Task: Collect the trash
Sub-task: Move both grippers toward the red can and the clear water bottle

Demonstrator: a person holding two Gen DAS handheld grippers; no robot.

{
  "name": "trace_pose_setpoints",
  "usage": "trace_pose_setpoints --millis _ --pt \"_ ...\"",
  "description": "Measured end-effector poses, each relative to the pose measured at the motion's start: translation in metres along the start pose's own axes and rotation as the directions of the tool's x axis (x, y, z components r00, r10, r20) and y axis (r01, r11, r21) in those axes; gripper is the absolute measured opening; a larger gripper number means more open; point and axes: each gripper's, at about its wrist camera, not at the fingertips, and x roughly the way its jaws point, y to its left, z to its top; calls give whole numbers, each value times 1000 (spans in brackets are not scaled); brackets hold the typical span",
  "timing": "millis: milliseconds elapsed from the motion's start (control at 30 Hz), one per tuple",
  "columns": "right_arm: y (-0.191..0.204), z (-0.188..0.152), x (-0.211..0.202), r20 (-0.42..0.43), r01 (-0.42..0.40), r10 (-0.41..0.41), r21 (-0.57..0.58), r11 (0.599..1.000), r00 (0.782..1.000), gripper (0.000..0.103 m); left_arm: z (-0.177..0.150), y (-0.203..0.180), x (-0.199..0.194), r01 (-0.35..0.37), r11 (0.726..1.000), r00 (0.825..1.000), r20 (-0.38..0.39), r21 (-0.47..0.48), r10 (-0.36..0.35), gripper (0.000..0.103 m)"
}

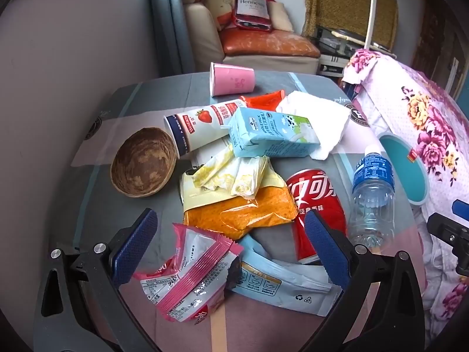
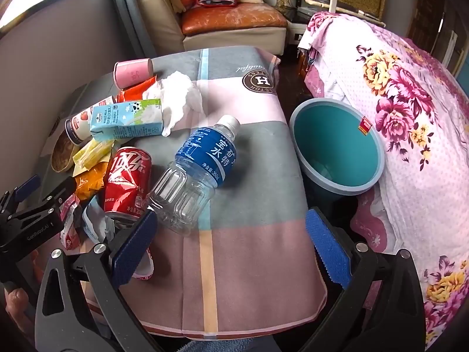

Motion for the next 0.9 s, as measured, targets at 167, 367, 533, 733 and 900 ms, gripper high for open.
trace_pose_setpoints --millis 167,367,533,733,900 --pt "1 1 2 -9 4 -4 0 1000 1000 97 -1 0 2 -12 1000 1000 -3 4 12 100" --pt "3 2 3 -16 4 -4 -1 1000 1000 97 -1 1 2 -8 1000 1000 -10 -4 8 100" --pt "3 4 2 -15 8 -8 -5 1000 1000 97 -1 0 1 -5 1000 1000 -11 -3 5 100" --pt "3 5 5 -21 16 -16 -6 1000 1000 97 -1 -2 1 7 1000 1000 -18 -5 -7 100" --pt "0 6 6 -24 18 -18 1 1000 1000 97 -3 -3 0 14 1000 1000 -15 -2 -14 100"
